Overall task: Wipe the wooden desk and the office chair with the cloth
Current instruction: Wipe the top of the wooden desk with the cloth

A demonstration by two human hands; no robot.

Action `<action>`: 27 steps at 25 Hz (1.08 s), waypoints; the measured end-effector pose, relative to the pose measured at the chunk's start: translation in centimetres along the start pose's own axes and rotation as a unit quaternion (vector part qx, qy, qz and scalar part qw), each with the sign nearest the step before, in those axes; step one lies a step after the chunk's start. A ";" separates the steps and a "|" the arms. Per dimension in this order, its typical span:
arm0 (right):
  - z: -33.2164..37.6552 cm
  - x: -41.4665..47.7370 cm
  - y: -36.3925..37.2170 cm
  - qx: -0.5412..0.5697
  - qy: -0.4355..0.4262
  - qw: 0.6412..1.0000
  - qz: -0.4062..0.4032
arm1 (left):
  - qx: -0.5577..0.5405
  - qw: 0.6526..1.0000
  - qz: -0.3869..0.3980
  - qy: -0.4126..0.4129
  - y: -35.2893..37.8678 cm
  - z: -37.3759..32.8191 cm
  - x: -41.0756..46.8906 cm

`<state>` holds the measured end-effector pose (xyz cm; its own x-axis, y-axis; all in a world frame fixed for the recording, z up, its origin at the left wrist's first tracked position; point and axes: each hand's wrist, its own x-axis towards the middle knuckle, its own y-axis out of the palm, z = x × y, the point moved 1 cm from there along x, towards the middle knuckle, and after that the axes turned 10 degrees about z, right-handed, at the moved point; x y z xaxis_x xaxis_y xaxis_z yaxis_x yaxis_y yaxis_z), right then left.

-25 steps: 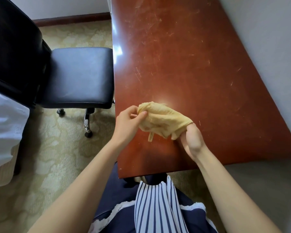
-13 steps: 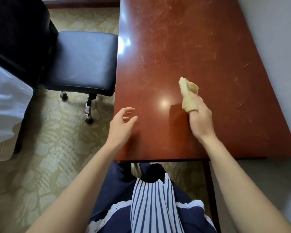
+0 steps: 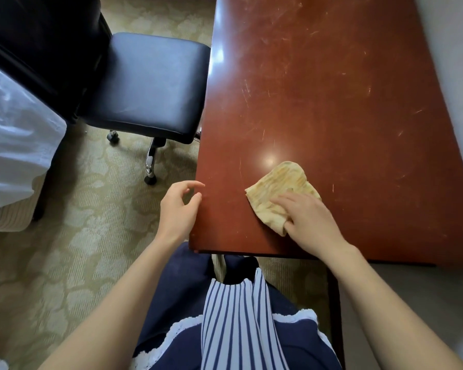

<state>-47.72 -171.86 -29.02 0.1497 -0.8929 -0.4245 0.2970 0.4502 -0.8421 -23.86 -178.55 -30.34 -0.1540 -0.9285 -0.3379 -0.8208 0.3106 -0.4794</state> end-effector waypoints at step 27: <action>13.2 11.0 7.2 -0.083 -0.011 0.996 -0.031 | 0.039 0.988 0.147 -0.005 -7.5 4.5 2.0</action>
<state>-31.46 -178.46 -35.41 0.1577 -0.9177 -0.3646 0.1464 0.3868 -0.9105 -15.54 -181.88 -31.05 -0.3747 -0.7934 -0.4798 -0.6960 0.5826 -0.4198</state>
